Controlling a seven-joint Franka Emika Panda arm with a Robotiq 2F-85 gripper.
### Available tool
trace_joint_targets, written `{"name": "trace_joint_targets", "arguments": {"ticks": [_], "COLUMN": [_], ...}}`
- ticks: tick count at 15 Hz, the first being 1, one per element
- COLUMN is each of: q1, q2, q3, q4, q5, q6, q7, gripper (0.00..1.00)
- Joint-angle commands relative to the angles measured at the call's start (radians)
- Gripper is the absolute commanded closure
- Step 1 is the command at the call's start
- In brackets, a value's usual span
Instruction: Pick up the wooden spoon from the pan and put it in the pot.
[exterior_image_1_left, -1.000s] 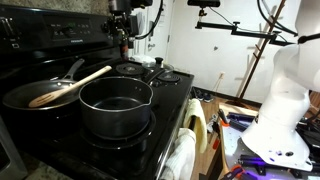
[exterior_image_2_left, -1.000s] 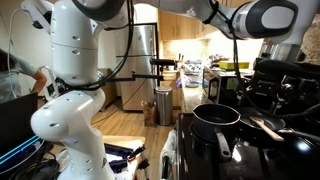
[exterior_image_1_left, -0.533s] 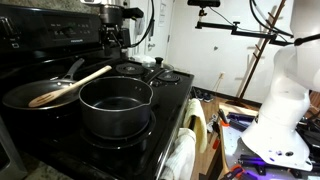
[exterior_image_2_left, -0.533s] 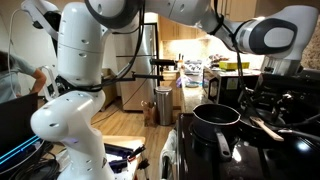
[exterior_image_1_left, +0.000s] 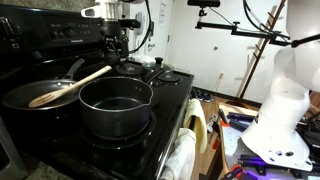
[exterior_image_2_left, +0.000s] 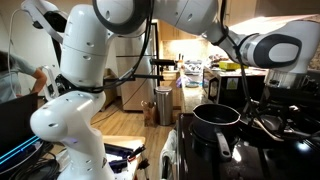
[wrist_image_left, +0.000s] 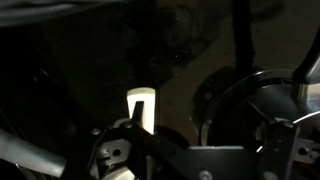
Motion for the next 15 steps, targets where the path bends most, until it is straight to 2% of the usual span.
{"name": "trace_joint_targets", "arguments": {"ticks": [1, 5, 15], "q1": [-0.007, -0.001, -0.006], "q2": [0.01, 0.055, 0.139], "q3": [0.021, 0.032, 0.032], "q4": [0.002, 0.037, 0.113], "q5": [-0.033, -0.056, -0.07], "q6": [0.096, 0.175, 0.142], "q7": [-0.008, -0.014, -0.003], "gripper": [0.0, 0.0, 0.0]}}
